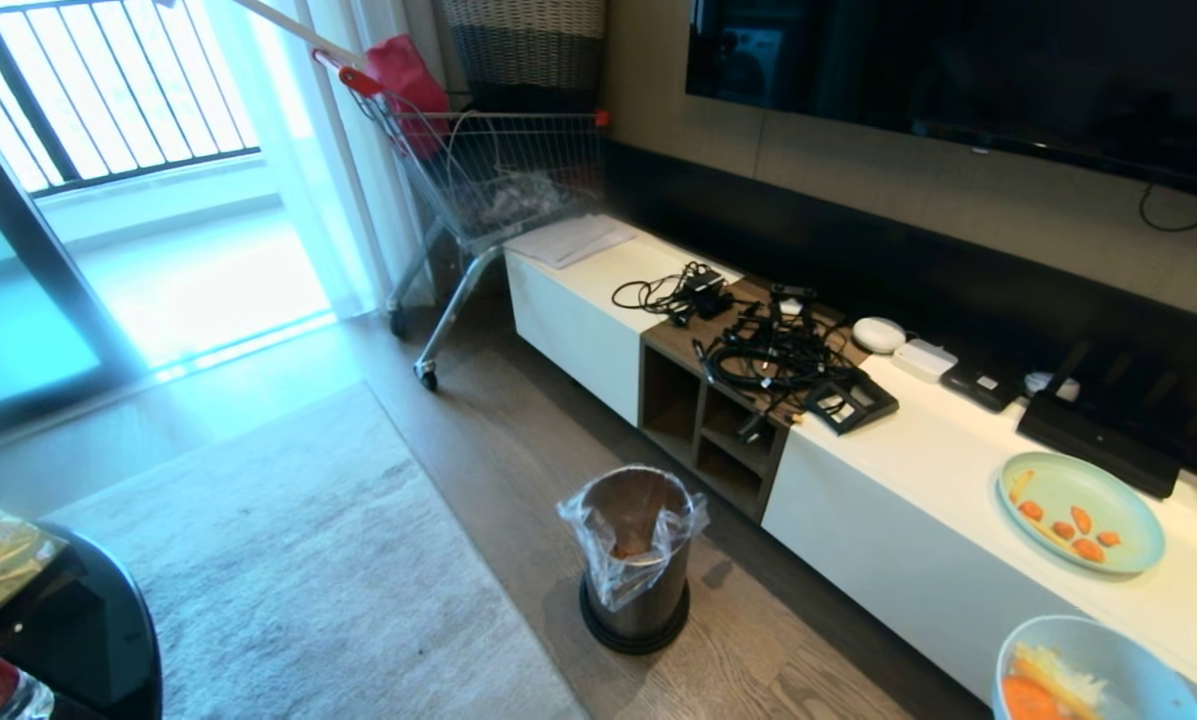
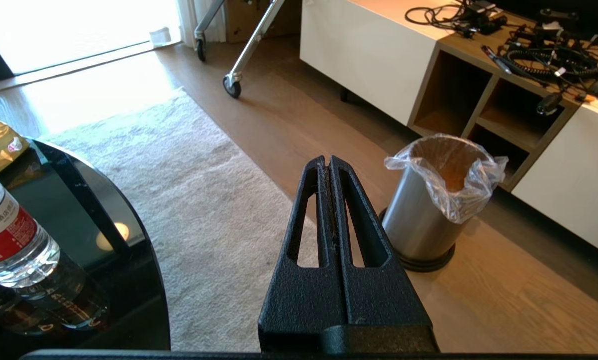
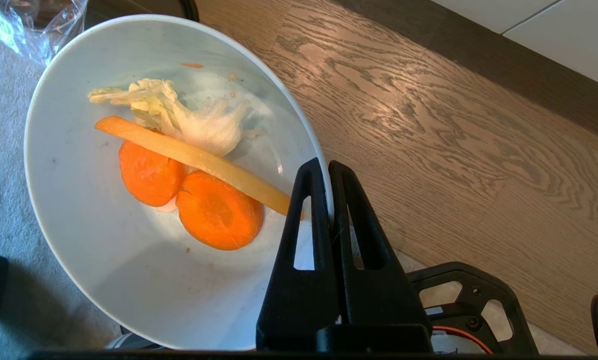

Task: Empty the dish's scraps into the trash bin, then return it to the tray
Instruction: Move the bowl over the trash can

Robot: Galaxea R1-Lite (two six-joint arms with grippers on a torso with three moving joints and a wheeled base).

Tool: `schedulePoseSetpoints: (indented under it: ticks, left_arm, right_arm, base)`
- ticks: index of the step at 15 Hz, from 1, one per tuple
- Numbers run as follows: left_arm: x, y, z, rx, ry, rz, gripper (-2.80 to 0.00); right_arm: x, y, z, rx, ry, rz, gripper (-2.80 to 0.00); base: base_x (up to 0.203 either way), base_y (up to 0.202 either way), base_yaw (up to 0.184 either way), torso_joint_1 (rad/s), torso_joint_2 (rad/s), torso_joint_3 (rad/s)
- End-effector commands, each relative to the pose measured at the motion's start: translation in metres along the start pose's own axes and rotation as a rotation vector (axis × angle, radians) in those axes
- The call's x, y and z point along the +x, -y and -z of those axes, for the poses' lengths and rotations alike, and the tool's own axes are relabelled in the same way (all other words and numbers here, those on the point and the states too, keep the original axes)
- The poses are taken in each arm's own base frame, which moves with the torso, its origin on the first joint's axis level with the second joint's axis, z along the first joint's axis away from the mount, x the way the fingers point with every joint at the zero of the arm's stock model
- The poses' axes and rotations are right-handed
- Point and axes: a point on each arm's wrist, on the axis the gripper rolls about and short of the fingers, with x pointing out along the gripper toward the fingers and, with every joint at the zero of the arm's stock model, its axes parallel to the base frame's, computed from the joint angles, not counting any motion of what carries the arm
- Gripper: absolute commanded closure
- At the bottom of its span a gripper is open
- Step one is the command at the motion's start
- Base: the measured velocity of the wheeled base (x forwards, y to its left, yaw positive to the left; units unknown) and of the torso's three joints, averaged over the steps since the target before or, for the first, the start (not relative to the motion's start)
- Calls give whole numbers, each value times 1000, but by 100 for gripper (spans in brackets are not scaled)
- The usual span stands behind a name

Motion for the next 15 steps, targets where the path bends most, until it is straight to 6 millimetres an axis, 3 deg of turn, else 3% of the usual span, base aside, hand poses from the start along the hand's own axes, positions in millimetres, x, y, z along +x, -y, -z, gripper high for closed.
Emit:
schedulePoseSetpoints:
  ticks: [1,9,15]
  left_arm:
    - [0,0,0,-1,1,0,0]
    - [0,0,0,-1,1,0,0]
    - [0,0,0,-1,1,0,0]
  right_arm:
    - [1,0,0,-2,0,3,0]
    - [2,-4,-3,-20,12,-10,0]
    - [11,-21,-18,-94,87,-71,0]
  base:
    - [0,0,0,0,5,-129]
    - [0,0,0,3,3,-186]
    - [0,0,0,4,3,-198]
